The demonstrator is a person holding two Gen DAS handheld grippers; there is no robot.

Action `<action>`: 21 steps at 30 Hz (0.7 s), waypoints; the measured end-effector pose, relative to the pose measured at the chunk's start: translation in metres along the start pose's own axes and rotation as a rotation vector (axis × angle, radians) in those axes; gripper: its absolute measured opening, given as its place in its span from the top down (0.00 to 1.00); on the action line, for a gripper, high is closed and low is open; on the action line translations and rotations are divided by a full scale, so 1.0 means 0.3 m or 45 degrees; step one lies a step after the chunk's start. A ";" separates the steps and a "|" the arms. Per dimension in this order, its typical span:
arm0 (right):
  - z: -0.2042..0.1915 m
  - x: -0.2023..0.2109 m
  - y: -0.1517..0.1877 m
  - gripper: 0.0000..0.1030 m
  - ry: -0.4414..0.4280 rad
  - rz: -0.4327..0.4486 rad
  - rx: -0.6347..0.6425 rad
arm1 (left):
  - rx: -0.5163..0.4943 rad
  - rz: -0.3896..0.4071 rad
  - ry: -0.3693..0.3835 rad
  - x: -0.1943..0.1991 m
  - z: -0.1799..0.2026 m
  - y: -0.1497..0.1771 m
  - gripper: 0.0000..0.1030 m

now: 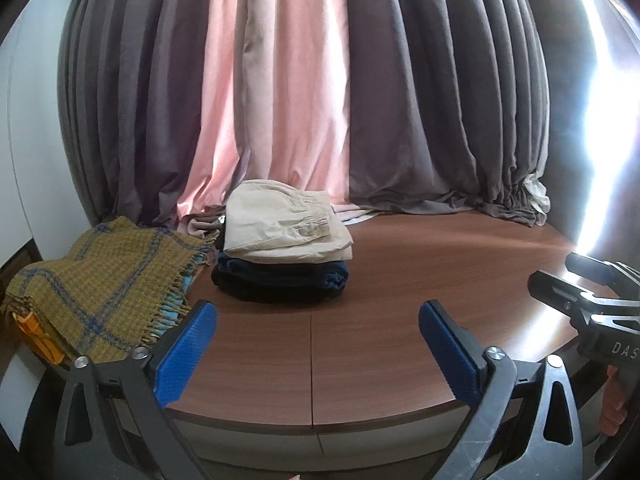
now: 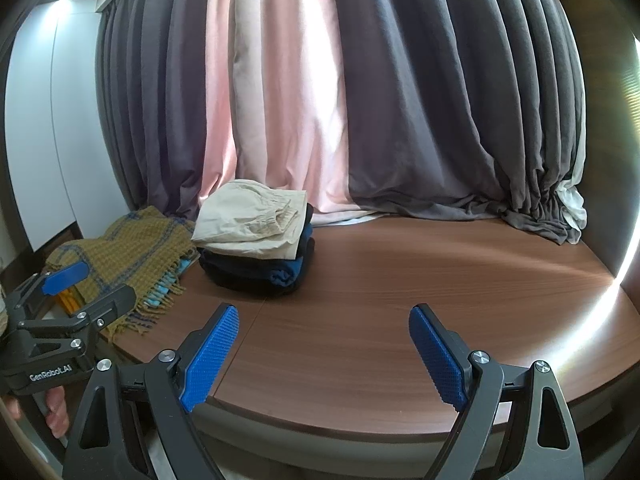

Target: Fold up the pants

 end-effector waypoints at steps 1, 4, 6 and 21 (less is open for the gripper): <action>0.000 0.002 0.001 0.14 0.002 0.000 0.002 | -0.001 0.001 -0.004 0.001 -0.001 0.000 0.00; 0.002 0.011 0.003 0.14 0.006 -0.004 0.003 | -0.002 -0.001 -0.005 0.002 0.000 0.001 0.00; 0.002 0.015 0.003 0.14 0.006 -0.006 0.003 | -0.002 -0.007 -0.005 0.003 0.001 0.006 0.00; 0.006 0.019 -0.001 0.14 0.001 -0.007 0.000 | -0.020 -0.005 -0.002 0.002 0.034 0.001 0.00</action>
Point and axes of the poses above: each gripper's, at about its wrist camera, not at the fingertips, and x roughly against the way its jaws point, z to its right, y to its underside, the point moved 9 cm from there along -x, roughly the way its jaws point, and after that the axes turned 15 degrees about z, right-handed, at the moved point
